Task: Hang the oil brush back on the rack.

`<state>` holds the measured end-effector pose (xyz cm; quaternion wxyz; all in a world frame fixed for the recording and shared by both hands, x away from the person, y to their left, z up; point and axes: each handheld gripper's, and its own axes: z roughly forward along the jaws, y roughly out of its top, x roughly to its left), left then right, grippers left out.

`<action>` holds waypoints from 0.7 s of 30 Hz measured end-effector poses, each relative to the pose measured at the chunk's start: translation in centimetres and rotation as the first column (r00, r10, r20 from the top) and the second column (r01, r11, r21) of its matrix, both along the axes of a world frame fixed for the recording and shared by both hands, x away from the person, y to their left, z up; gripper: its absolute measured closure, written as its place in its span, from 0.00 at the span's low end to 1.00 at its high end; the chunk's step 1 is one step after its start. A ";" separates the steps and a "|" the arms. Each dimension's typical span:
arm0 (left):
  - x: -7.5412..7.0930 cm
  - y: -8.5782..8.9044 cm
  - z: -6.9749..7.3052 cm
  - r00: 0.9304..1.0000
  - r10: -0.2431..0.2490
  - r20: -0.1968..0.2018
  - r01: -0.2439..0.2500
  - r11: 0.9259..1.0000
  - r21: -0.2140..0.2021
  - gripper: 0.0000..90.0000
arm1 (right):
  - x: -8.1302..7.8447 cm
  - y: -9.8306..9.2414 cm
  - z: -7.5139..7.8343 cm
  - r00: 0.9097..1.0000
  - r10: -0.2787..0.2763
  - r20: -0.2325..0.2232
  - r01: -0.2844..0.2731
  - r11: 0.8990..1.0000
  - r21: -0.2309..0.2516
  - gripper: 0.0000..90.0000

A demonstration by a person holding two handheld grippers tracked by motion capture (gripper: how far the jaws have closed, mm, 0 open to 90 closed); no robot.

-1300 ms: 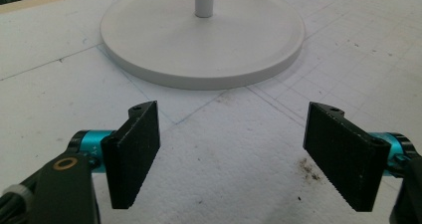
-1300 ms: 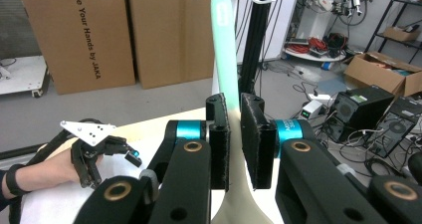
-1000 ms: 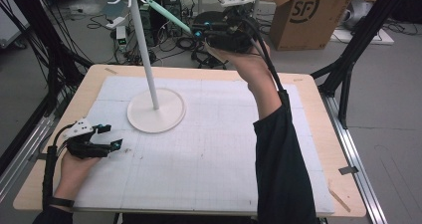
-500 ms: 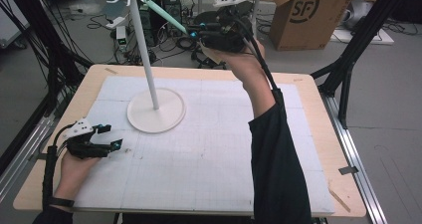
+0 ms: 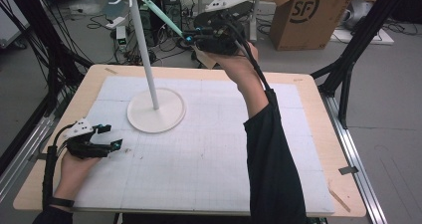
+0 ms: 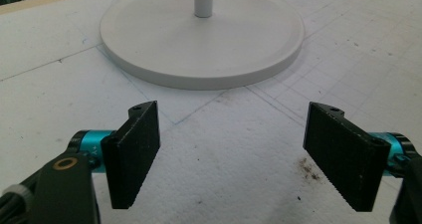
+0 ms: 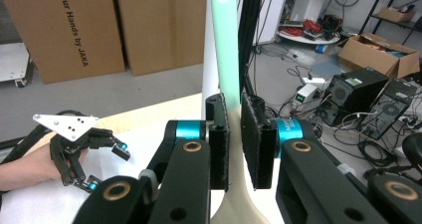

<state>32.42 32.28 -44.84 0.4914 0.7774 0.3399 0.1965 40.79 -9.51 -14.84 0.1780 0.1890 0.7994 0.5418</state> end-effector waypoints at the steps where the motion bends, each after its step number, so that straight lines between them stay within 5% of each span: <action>1: 0.0 0.0 0.0 1.000 0.000 0.001 0.000 1.000 0.001 0.26 | 0.0 0.1 -0.1 1.000 0.003 -0.007 -0.003 1.000 -0.003 0.90; 7: 0.0 0.0 0.0 1.000 -0.001 0.001 0.001 1.000 0.000 0.25 | -0.6 -1.6 -1.2 1.000 0.002 0.018 -0.002 1.000 -0.008 0.58; 10: 0.0 0.0 0.0 1.000 -0.001 0.000 0.001 1.000 0.002 0.25 | -1.0 -2.8 -2.3 1.000 0.001 0.011 -0.001 1.000 -0.014 0.49; 15: 0.0 0.0 0.0 1.000 0.000 0.001 0.000 1.000 -0.001 0.25 | -2.2 -6.5 -6.6 0.999 -0.004 -0.040 0.004 1.000 -0.015 0.42; 17: 0.0 0.0 0.0 1.000 0.000 0.001 0.000 1.000 0.001 0.25 | -3.0 -9.1 -9.9 0.997 -0.028 -0.078 0.025 0.999 -0.031 0.42; 18: 0.0 0.0 0.0 1.000 0.000 0.001 0.000 1.000 0.001 0.25 | -3.0 -9.1 -9.9 0.997 -0.028 -0.078 0.025 0.999 -0.031 0.42; 19: 0.0 0.0 0.0 1.000 0.001 0.002 -0.001 1.000 0.002 0.25 | -3.4 -11.0 -12.1 0.994 -0.045 -0.102 0.043 0.999 -0.025 0.42; 21: 0.0 0.0 0.0 1.000 0.001 0.002 -0.001 1.000 0.001 0.25 | -3.7 -11.9 -13.1 0.992 -0.049 -0.120 0.048 0.999 -0.013 0.42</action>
